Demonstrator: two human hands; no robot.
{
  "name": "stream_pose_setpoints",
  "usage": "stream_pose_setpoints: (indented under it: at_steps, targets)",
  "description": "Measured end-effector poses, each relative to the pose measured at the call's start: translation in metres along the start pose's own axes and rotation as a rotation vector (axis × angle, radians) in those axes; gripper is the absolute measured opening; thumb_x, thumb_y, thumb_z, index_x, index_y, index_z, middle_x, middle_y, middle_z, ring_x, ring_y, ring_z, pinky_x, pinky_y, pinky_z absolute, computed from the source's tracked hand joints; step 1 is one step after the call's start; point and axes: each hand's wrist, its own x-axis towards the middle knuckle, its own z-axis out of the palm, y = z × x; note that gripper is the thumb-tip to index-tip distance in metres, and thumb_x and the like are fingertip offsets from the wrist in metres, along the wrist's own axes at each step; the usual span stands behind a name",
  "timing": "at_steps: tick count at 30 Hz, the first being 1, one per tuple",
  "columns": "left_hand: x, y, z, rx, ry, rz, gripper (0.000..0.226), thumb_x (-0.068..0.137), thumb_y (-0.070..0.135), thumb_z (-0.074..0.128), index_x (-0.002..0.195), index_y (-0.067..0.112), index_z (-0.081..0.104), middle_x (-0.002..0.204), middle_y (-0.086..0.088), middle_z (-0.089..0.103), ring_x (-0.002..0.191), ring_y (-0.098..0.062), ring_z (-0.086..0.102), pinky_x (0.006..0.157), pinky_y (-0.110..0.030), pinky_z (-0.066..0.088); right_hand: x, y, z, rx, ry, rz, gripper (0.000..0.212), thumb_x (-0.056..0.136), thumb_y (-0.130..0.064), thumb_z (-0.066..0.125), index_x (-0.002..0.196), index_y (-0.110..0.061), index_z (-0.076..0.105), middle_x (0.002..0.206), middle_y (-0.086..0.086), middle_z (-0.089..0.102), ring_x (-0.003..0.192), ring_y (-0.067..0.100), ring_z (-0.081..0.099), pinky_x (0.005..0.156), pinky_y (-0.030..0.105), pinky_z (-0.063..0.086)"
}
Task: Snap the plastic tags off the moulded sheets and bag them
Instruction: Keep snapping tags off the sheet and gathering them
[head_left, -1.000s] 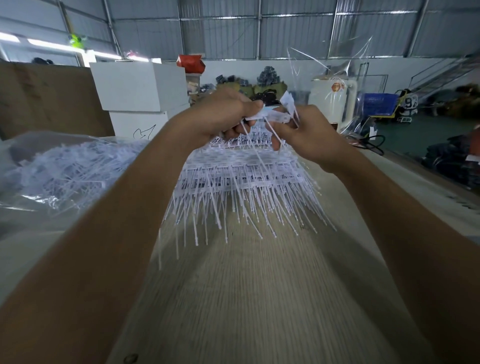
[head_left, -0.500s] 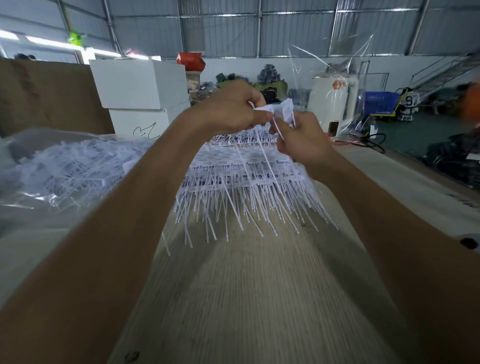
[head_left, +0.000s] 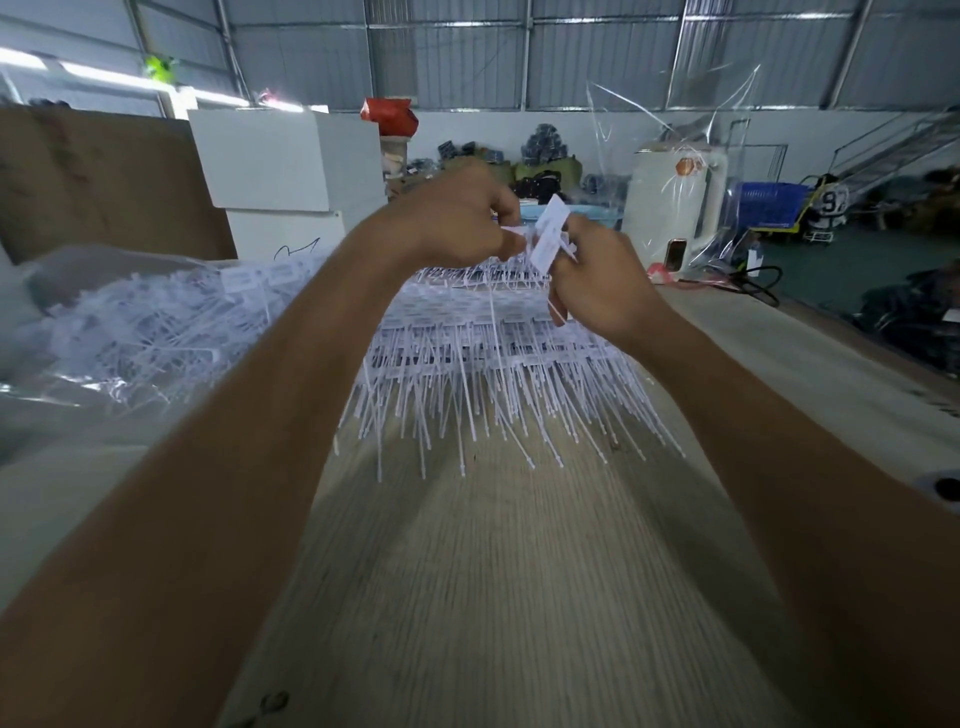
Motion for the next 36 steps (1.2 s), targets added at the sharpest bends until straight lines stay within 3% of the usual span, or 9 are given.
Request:
stream_pose_setpoints:
  at_steps: [4,8,11,14,18,22,28,33,36]
  targets:
    - [-0.005,0.010,-0.001,-0.050,-0.138,0.051,0.015,0.094,0.026,0.069,0.085,0.015,0.074,0.063,0.011,0.059,0.059,-0.009,0.049,0.063,-0.025,0.039,0.003,0.002,0.000,0.045,0.108,0.160,0.021,0.098,-0.020,0.053,0.088,-0.005,0.064,0.075,0.012,0.065,0.062,0.031,0.065,0.057,0.047,0.055]
    - [-0.007,0.019,-0.003,-0.065,-0.188,0.079,0.013,0.100,0.021,0.060,0.096,0.021,0.072,0.074,0.006,0.064,0.066,-0.009,0.055,0.065,-0.029,0.043,0.002,0.021,-0.011,0.278,0.113,0.298,0.017,0.104,-0.020,0.049,0.095,-0.010,0.061,0.065,0.008,0.061,0.037,0.005,0.046,0.041,0.022,0.033]
    - [-0.006,0.014,-0.002,-0.033,-0.204,0.045,0.018,0.102,0.016,0.055,0.105,0.025,0.070,0.091,-0.003,0.065,0.083,-0.026,0.059,0.083,-0.046,0.051,-0.001,0.025,-0.011,0.462,0.074,0.297,0.014,0.102,-0.025,0.058,0.102,-0.012,0.063,0.070,-0.002,0.058,0.044,-0.003,0.045,0.041,0.016,0.033]
    - [-0.008,0.008,-0.001,-0.066,-0.171,0.011,0.021,0.102,0.016,0.055,0.112,0.027,0.070,0.085,0.003,0.063,0.075,-0.019,0.060,0.078,-0.041,0.054,-0.001,0.022,-0.008,0.493,0.047,0.244,0.021,0.093,-0.016,0.071,0.112,-0.006,0.068,0.061,-0.019,0.060,0.046,-0.008,0.048,0.043,0.007,0.034]
    - [-0.006,0.004,-0.002,-0.110,-0.088,0.002,0.017,0.100,0.016,0.061,0.117,0.018,0.062,0.084,-0.008,0.072,0.059,-0.011,0.061,0.059,-0.027,0.049,-0.002,0.020,-0.010,0.524,0.057,0.182,0.003,0.092,-0.009,0.068,0.095,-0.009,0.068,0.050,-0.019,0.053,0.044,-0.004,0.044,0.042,0.010,0.033]
    - [-0.007,0.002,-0.003,-0.143,-0.060,-0.006,0.008,0.098,0.019,0.064,0.099,0.018,0.056,0.080,-0.002,0.074,0.059,-0.011,0.065,0.061,-0.033,0.052,-0.004,0.017,-0.012,0.548,0.093,0.191,0.017,0.098,-0.015,0.061,0.082,-0.014,0.064,0.049,-0.011,0.052,0.042,0.003,0.040,0.040,0.017,0.030]
    - [-0.006,0.003,-0.001,-0.114,-0.043,0.061,0.009,0.098,0.014,0.062,0.098,0.006,0.068,0.096,0.003,0.061,0.083,-0.026,0.071,0.077,-0.050,0.060,-0.003,0.011,-0.013,0.603,-0.032,0.187,0.018,0.101,-0.034,0.059,0.088,-0.023,0.063,0.067,0.010,0.061,0.041,0.007,0.034,0.041,0.021,0.025]
    - [-0.008,0.002,-0.004,-0.114,-0.017,0.084,0.009,0.098,0.016,0.063,0.099,0.008,0.069,0.088,0.011,0.062,0.076,-0.019,0.067,0.072,-0.041,0.059,-0.006,0.015,-0.015,0.496,-0.203,0.167,0.022,0.100,-0.027,0.063,0.095,-0.006,0.068,0.061,0.000,0.055,0.046,0.008,0.036,0.044,0.024,0.026]
    - [-0.005,0.001,0.001,-0.178,0.098,0.038,0.014,0.096,0.024,0.066,0.099,0.013,0.058,0.088,0.012,0.063,0.072,-0.017,0.066,0.066,-0.036,0.054,-0.006,0.013,-0.017,0.598,-0.205,0.167,0.020,0.101,-0.024,0.061,0.092,-0.006,0.061,0.061,0.001,0.051,0.045,0.008,0.033,0.043,0.022,0.024]
